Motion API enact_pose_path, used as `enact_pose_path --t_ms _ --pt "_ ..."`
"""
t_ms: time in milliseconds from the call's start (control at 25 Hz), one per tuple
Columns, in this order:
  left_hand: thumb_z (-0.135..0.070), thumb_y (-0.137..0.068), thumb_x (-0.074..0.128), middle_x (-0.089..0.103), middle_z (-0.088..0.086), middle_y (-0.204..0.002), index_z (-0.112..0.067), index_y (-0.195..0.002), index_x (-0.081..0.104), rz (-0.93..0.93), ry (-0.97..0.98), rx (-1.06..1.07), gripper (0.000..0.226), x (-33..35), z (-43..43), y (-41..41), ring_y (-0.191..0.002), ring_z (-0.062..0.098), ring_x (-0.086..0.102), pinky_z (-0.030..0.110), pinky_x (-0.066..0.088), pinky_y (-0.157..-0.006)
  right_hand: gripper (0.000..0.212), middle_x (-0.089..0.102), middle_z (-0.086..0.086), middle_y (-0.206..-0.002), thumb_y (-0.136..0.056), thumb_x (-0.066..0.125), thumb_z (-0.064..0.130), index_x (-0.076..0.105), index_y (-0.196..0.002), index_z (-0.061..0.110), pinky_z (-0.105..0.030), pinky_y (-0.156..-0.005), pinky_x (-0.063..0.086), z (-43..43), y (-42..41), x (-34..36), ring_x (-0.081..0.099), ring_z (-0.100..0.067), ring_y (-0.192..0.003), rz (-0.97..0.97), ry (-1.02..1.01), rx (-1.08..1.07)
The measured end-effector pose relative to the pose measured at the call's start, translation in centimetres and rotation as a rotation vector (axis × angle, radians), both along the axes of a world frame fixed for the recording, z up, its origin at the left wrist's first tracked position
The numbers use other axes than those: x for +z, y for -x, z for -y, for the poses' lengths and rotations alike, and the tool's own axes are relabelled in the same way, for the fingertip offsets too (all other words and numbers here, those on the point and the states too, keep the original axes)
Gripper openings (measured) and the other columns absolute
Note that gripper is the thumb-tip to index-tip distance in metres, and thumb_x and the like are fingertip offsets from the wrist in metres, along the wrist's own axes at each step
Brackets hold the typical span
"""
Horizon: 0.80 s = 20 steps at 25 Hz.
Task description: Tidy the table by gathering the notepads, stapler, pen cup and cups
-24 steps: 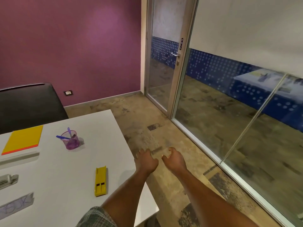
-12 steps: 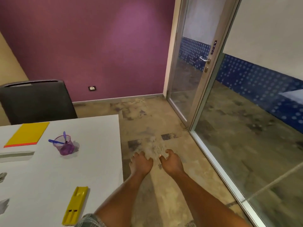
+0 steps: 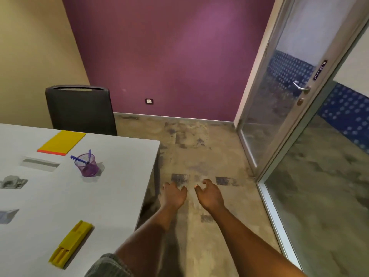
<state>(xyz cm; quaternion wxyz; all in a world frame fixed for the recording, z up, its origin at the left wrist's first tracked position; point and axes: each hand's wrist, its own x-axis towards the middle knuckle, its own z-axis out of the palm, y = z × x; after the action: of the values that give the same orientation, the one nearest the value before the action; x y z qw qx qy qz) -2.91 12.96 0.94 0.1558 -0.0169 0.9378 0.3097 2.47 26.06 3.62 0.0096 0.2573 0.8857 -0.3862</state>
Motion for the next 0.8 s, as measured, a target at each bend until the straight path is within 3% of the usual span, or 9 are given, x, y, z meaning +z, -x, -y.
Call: enact_pose_path --t_ms 280,520,800 --pt "-0.056 -0.091 0.047 0.048 0.012 -0.142 -0.017 -0.137 0.053 0.018 -0.056 0.140 0.060 -1.4 -2.2 8.7 -0.132 0.034 0.045 0.046 0.041 -0.103 0.055 0.058 -0.016 -0.136 -0.097 0.055 0.044 0.049 -0.142 0.013 -0.034 -0.098 0.046 -3.1 10.4 -1.0 0.057 -0.032 -0.123 0.028 -0.008 0.138" --pt "-0.057 -0.093 0.047 0.051 0.010 -0.141 -0.020 -0.141 0.052 0.006 -0.062 0.206 0.061 -2.0 -4.6 22.9 -0.131 0.033 0.046 0.050 0.042 -0.108 0.055 0.058 -0.015 -0.135 -0.097 0.055 0.046 0.049 -0.140 0.014 -0.035 -0.095 0.048 -5.6 26.4 -0.6 0.059 -0.032 -0.120 0.043 -0.057 0.222" --pt "-0.055 -0.093 0.048 0.054 0.010 -0.135 -0.017 -0.131 0.057 -0.010 -0.002 0.271 0.055 -0.9 -4.3 38.2 -0.126 0.034 0.049 0.046 0.043 -0.099 0.059 0.056 -0.015 -0.140 -0.097 0.054 0.046 0.045 -0.145 0.013 -0.035 -0.096 0.048 -4.8 42.2 0.0 0.058 -0.032 -0.124 0.030 -0.036 0.288"
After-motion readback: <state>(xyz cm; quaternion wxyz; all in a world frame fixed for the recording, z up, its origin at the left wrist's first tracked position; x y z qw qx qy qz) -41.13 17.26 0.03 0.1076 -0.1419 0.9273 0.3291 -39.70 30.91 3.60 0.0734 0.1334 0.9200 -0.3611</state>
